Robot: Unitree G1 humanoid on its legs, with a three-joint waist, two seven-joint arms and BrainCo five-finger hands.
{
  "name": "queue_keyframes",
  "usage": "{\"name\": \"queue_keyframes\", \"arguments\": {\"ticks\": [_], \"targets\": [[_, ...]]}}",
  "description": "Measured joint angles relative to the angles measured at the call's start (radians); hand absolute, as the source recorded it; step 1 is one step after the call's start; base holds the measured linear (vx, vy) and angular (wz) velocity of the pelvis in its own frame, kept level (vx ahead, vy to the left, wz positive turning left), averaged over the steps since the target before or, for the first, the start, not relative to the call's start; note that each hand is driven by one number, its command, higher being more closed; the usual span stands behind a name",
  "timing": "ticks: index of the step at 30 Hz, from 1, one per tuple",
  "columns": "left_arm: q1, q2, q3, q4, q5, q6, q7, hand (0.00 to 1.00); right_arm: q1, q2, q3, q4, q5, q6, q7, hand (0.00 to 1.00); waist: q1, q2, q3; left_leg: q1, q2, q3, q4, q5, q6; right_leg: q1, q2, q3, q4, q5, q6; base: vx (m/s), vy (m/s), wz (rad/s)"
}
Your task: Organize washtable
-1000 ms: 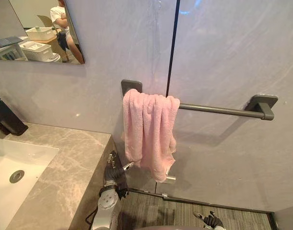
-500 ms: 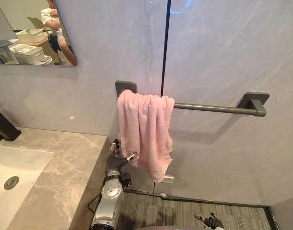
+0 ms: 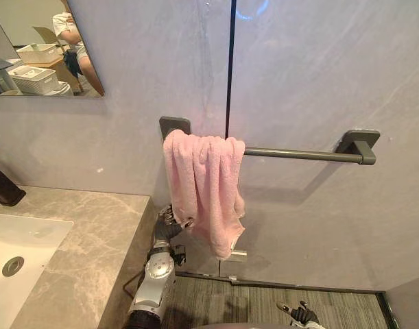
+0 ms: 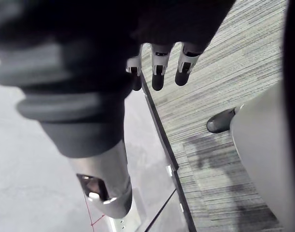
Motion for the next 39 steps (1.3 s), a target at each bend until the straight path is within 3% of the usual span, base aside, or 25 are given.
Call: {"name": "queue_keyframes", "arguments": {"ticks": [15, 25, 33, 39], "targets": [[-0.036, 0.017, -0.047, 0.004, -0.039, -0.001, -0.025, 1.00, -0.058, -0.007, -0.007, 0.025, 0.023, 0.019, 0.001, 0.00, -0.001, -0.013, -0.002, 0.023, -0.001, -0.003, -0.015, 0.011, -0.002, 0.009, 0.002, 0.000, 0.001, 0.000, 0.000, -0.01, -0.004, 0.01], [0.020, 0.004, -0.006, -0.152, -0.060, -0.002, -0.023, 1.00, 0.166, 0.011, 0.099, -0.401, -0.002, 0.007, 0.025, 0.00, -0.025, -0.040, 0.014, 0.023, 0.003, 0.037, 0.011, -0.013, 0.001, -0.013, 0.004, 0.046, 0.046, -0.017, 0.005, -0.03, -0.001, -0.10], [0.049, -0.043, 0.004, -0.249, -0.060, -0.003, -0.025, 1.00, 0.220, 0.014, 0.153, -0.708, -0.046, -0.039, 0.069, 0.00, -0.022, -0.031, 0.017, 0.022, 0.002, 0.059, 0.052, -0.042, 0.008, -0.015, 0.002, 0.064, 0.068, -0.032, 0.020, 0.01, 0.006, -0.08], [0.051, -0.054, 0.004, -0.279, -0.065, -0.016, -0.044, 1.00, 0.241, 0.021, 0.170, -0.869, -0.023, -0.062, 0.121, 0.00, -0.001, -0.015, 0.021, 0.021, 0.002, 0.061, 0.076, -0.062, 0.012, -0.013, 0.000, 0.074, 0.073, -0.036, 0.022, 0.01, 0.002, -0.04]]}}
